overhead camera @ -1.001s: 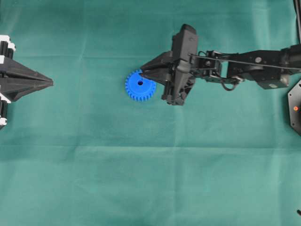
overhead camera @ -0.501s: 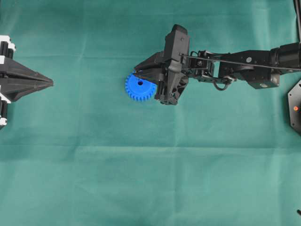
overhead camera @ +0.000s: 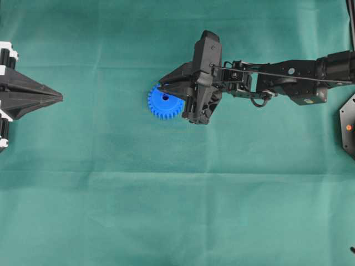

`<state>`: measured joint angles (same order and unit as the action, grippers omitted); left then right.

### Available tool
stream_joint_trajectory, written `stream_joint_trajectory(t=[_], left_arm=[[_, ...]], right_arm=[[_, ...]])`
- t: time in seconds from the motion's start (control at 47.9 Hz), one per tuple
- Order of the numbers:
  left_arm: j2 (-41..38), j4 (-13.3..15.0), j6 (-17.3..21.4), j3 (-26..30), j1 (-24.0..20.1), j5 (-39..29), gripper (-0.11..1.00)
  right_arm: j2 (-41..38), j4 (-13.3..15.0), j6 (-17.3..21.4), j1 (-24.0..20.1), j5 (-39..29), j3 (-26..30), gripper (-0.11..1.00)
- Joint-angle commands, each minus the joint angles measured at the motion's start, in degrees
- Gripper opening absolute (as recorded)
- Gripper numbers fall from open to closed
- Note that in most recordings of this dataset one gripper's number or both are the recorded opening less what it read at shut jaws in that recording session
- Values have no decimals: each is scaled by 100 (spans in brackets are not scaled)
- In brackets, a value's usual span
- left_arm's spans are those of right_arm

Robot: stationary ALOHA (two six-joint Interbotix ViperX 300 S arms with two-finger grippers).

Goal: Insert the shaft placed at a random location into the center hole of the medium gear at another random location.
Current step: 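Align the shaft above the gear hole with the right gripper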

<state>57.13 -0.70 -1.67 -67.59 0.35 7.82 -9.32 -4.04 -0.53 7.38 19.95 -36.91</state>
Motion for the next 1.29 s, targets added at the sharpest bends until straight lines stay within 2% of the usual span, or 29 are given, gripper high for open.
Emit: stream_joint_trajectory(t=[0.0, 0.501, 0.897, 1.273], left_arm=[[-26, -9, -9, 149, 9, 26, 0], [-26, -18, -18, 158, 9, 26, 0], [-26, -18, -9, 149, 9, 26, 0], [-26, -18, -9, 149, 9, 26, 0]], right_arm=[[35, -18, 18, -9, -18, 149, 13], [0, -26, 18, -9, -26, 141, 13], [598, 9, -44, -9, -325, 97, 13], [457, -18, -18, -62, -299, 105, 13]])
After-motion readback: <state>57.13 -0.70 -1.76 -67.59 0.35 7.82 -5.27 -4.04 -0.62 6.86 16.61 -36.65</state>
